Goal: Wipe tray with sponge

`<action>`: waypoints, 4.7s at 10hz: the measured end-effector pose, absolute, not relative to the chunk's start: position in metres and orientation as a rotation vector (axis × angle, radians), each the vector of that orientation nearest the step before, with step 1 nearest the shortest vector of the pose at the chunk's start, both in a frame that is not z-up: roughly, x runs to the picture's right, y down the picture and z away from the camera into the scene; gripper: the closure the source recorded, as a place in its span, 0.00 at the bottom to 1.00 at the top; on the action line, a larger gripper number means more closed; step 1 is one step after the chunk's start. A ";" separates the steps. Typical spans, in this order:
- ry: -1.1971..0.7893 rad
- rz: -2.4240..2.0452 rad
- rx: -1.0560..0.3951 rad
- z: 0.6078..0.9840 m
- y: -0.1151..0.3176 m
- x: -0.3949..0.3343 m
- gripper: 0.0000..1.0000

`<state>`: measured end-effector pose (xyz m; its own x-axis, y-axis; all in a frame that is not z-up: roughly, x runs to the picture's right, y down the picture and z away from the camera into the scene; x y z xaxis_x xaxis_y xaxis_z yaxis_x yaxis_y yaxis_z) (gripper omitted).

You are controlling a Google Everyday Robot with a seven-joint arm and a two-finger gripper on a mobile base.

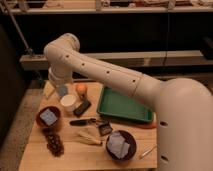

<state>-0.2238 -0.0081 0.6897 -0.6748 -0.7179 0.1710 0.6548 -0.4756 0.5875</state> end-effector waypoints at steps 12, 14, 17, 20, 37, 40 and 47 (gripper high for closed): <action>-0.878 -2.450 0.009 0.724 0.070 -0.301 0.20; -0.906 -2.498 -0.040 0.737 0.099 -0.311 0.20; -0.910 -2.513 -0.086 0.751 0.118 -0.316 0.20; -0.879 -2.486 -0.072 0.756 0.114 -0.319 0.20; -0.850 -2.414 -0.138 0.806 0.117 -0.333 0.56; -0.851 -2.417 -0.147 0.808 0.120 -0.333 0.55; -0.856 -2.436 -0.150 0.809 0.123 -0.335 0.31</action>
<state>-0.3347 0.1228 0.8085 -0.8435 -0.4612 0.2753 0.5320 -0.6470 0.5463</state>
